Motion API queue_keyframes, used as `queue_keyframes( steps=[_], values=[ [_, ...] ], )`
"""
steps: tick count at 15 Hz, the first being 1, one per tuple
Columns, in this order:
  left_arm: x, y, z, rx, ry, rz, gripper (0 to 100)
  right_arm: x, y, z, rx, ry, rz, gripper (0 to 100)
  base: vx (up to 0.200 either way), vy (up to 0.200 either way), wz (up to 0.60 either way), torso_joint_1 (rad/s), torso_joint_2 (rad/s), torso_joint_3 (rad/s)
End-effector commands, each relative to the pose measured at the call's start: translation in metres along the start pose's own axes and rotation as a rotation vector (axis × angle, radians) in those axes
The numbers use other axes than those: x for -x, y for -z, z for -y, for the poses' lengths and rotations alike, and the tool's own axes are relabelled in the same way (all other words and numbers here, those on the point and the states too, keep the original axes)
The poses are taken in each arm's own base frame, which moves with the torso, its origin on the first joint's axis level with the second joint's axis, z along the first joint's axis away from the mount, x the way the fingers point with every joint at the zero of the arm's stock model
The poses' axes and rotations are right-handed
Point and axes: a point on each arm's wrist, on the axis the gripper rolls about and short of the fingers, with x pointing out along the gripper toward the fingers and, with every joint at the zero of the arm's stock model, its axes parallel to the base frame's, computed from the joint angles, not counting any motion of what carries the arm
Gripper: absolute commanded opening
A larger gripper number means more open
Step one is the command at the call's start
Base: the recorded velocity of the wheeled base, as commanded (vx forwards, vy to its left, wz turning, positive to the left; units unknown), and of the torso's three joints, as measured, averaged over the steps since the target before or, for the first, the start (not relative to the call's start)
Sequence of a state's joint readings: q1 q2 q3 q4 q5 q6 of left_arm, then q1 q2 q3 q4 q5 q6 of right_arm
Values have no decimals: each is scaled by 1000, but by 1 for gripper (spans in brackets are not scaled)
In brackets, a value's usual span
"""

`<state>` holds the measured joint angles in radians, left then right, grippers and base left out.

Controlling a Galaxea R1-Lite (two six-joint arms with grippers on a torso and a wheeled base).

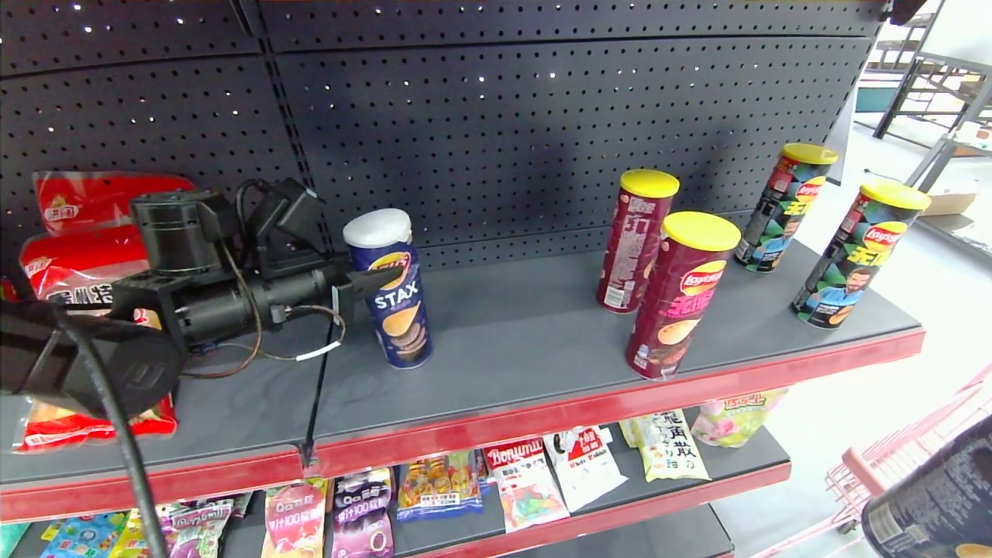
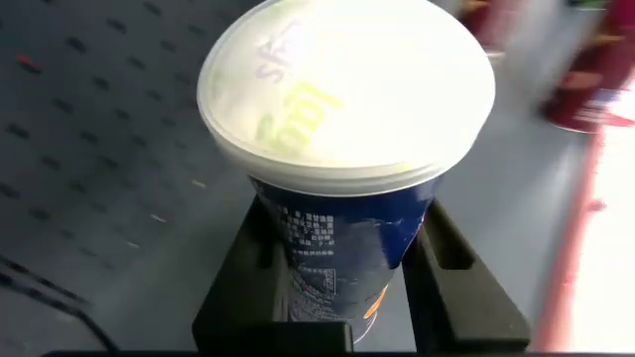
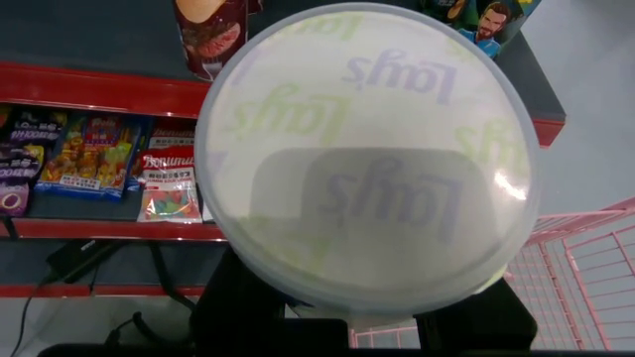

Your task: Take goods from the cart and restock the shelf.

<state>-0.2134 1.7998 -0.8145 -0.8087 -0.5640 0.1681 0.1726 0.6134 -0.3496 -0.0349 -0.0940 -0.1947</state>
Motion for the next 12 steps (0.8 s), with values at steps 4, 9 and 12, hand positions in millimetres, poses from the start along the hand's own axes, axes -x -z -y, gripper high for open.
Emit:
queue_keyframes(
  steps=[4,9,12],
  values=[
    [53,-12,34,26,107,45,0,-1,0,0,1,-1,-4,0,0,0,0,0,0,0],
    [57,3,38,-23,136,11,0,-1,0,0,0,3,-3,0,0,0,0,0,0,0],
    [55,6,38,-22,139,1,0,-1,0,0,0,3,-3,0,0,0,0,0,0,0]
  ],
)
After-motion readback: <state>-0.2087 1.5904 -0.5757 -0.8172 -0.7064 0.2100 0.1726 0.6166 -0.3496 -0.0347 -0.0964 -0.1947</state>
